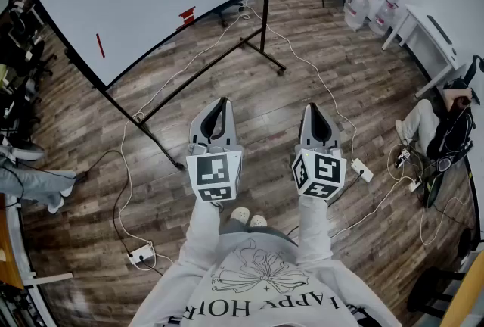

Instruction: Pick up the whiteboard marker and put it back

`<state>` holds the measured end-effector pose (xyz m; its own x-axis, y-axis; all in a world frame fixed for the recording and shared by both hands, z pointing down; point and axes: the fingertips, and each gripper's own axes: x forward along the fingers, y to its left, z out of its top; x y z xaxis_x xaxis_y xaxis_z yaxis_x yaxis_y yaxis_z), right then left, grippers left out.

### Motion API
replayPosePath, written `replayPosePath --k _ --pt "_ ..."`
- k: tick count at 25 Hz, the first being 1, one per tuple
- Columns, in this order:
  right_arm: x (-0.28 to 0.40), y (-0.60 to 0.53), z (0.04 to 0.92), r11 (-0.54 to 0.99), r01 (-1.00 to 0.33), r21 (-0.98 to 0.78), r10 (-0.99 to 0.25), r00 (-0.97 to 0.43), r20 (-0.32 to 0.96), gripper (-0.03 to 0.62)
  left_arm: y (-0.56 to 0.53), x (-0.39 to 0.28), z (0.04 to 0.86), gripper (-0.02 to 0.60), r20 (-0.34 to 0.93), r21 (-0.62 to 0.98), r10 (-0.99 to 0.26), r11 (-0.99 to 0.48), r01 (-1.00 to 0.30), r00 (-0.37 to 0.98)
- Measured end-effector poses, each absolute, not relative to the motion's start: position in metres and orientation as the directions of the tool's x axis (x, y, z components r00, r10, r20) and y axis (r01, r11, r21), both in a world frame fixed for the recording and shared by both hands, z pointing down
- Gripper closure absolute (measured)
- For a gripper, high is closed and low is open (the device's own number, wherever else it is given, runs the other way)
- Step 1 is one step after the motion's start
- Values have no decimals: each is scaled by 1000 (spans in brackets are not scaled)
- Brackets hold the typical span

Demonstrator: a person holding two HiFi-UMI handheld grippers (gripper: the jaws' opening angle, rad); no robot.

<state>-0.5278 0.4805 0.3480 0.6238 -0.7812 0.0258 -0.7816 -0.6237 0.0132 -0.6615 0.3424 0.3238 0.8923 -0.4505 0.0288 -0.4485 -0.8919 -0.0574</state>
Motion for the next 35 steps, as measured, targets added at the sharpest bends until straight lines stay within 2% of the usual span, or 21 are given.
replayPosePath --k 23,35 --pt "-498 489 369 -623 -782 -29 -782 622 34 586 348 -638 349 574 79 -37 -477 -879 -476 875" --pt "-447 449 385 -622 -782 -43 -783 619 54 586 306 -583 365 574 105 -33 -479 -878 -478 872"
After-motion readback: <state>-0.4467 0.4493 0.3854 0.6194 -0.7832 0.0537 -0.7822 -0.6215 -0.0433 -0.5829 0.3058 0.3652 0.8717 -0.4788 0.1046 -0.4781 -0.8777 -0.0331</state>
